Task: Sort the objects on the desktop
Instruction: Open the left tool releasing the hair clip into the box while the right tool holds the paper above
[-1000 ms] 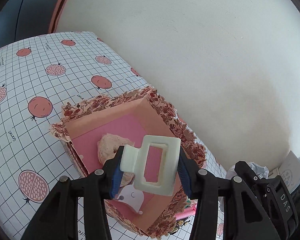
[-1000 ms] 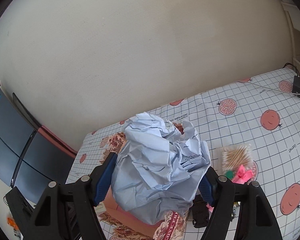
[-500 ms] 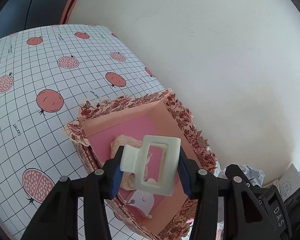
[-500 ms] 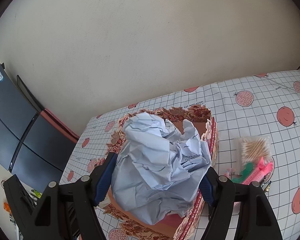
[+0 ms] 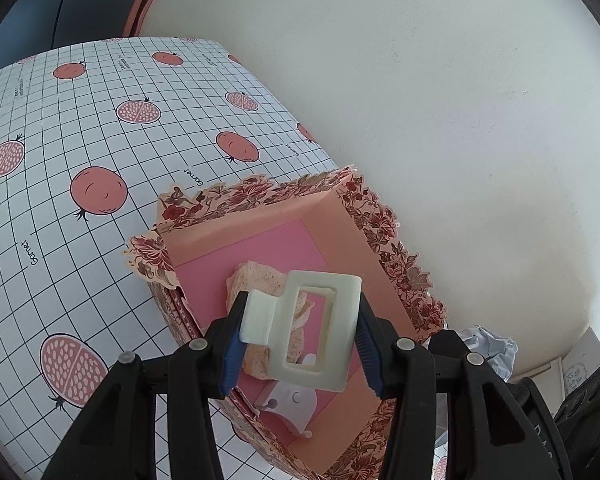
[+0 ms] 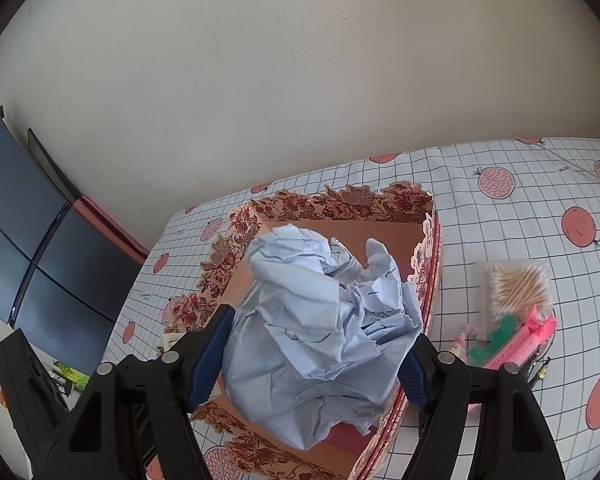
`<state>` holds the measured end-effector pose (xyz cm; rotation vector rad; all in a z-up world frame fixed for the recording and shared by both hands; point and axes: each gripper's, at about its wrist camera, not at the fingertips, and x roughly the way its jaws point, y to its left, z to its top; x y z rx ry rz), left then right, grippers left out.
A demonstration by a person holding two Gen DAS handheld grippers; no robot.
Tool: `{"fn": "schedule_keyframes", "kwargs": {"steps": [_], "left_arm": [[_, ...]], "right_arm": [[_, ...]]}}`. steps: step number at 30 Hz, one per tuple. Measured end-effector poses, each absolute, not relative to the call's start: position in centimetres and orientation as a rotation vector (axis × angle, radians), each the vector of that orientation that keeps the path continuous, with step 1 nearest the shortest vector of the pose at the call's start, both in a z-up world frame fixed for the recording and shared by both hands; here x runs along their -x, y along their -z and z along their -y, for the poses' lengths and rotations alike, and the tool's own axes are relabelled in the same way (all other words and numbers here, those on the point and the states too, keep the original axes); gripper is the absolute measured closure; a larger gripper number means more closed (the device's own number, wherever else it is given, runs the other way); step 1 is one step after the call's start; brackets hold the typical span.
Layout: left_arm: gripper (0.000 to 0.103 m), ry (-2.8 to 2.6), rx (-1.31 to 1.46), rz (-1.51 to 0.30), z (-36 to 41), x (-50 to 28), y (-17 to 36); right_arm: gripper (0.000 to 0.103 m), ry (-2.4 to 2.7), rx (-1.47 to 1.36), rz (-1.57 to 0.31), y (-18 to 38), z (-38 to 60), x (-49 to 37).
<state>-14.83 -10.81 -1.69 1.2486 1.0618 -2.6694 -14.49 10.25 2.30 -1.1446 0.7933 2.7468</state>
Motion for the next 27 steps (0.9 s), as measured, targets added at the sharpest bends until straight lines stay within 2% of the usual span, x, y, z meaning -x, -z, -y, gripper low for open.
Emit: {"fn": "schedule_keyframes", "kwargs": {"steps": [27], "left_arm": [[0.051, 2.654, -1.28, -1.088, 10.82, 15.0, 1.86]], "right_arm": [[0.021, -2.697, 1.173, -0.796, -1.72, -10.6, 14.4]]}}
